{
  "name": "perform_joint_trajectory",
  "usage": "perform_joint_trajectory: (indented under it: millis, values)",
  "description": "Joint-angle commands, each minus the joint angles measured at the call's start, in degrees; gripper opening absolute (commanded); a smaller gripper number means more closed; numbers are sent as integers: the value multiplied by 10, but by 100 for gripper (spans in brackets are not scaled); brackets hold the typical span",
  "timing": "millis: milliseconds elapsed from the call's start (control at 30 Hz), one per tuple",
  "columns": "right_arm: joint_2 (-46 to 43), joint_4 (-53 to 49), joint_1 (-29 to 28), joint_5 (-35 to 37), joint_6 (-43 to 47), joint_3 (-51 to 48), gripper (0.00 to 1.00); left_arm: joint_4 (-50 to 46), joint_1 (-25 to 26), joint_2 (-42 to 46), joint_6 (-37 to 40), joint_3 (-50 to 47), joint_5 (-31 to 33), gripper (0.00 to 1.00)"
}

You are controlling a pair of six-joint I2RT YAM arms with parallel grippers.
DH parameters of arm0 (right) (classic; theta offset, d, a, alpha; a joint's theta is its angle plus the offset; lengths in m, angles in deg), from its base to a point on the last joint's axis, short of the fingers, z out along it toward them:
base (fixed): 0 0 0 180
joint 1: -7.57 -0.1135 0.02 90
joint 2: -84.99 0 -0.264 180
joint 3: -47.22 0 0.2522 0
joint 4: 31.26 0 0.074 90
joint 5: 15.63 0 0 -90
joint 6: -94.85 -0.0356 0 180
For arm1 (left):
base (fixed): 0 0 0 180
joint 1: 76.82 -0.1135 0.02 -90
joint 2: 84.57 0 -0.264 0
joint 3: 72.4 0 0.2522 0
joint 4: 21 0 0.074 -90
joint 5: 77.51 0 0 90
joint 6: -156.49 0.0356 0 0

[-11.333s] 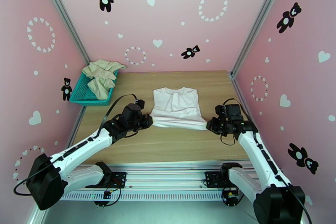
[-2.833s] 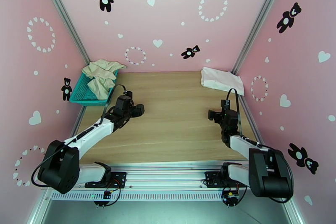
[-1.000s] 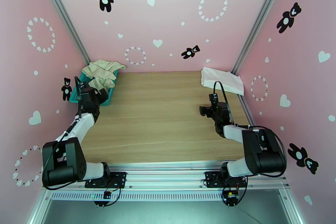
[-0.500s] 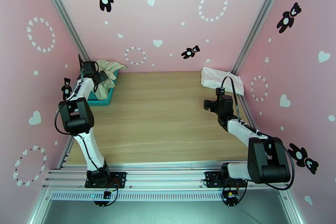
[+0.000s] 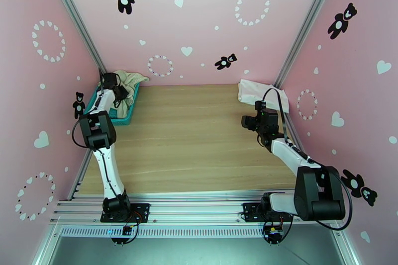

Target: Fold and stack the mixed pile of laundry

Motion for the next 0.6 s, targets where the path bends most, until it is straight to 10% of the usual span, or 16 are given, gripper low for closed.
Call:
perform_joint_trajectory:
  millis: [0,300,567]
  values:
    - [-28,0,-3,-3,-21,5,71,48,19,176,29,-19,-54,0]
    - [-37,-25,-8,-35,-41,41,73,45,272,453,101,-118,-118,0]
    - [-52,-141,-8,-21,-41,86,76,145,487,427,48,-266,-115,0]
